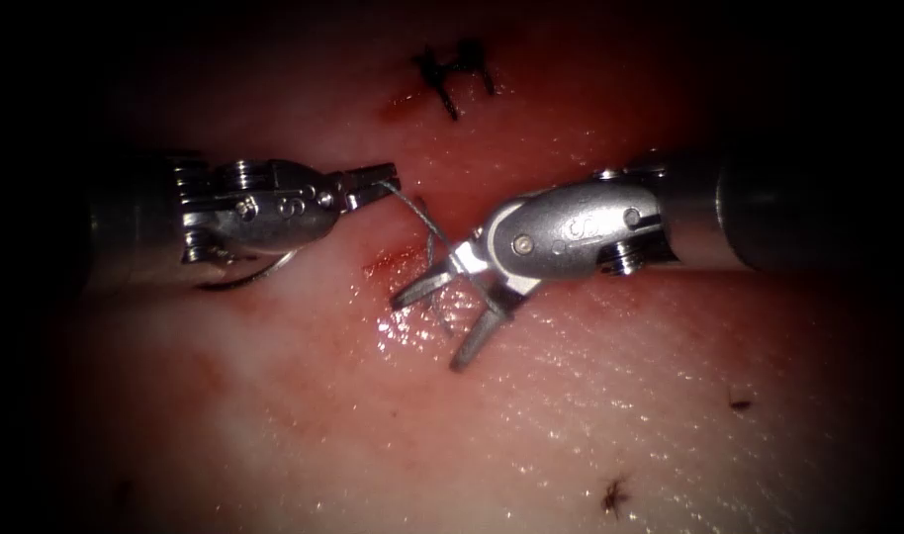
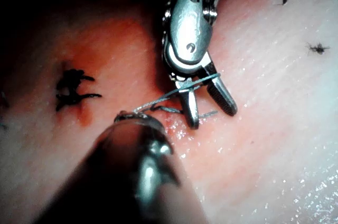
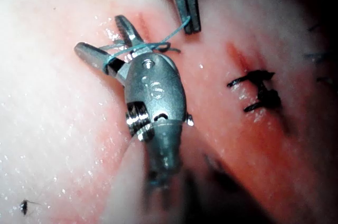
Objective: Wound Closure
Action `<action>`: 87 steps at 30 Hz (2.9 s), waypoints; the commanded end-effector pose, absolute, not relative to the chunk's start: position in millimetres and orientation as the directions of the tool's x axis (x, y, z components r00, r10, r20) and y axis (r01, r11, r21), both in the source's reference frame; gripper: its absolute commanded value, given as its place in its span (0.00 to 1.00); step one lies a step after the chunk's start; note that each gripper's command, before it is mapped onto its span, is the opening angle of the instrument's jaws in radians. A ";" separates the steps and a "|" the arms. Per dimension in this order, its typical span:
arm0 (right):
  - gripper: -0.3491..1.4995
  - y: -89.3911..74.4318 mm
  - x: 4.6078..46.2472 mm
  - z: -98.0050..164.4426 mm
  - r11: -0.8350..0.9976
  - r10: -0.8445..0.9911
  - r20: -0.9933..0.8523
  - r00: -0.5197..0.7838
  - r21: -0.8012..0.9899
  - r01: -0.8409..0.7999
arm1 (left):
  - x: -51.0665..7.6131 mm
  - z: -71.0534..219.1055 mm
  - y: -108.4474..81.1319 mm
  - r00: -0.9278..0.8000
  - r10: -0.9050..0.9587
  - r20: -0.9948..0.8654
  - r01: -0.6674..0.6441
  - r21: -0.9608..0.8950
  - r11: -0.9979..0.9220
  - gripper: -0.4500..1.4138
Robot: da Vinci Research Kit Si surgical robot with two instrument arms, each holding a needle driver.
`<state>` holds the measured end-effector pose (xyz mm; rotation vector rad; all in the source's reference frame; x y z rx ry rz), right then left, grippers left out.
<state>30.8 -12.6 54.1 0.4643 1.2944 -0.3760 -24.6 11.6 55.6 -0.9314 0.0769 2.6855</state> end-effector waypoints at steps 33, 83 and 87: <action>0.00 -8.2 30.9 53.4 0.876 0.144 -0.968 0.206 0.221 0.428 | -25.2 55.7 6.8 -0.750 0.258 -0.610 -0.303 -0.030 -0.953 0.00; 0.00 -4.4 30.8 58.1 0.889 0.322 -0.892 0.317 0.400 0.222 | -27.4 48.0 -16.4 -0.835 0.169 -0.524 -0.145 -0.088 -0.986 0.00; 0.00 -4.4 30.7 57.6 0.888 0.331 -0.891 0.311 0.405 0.216 | -28.1 46.6 -17.3 -0.835 0.174 -0.522 -0.149 -0.090 -0.985 0.00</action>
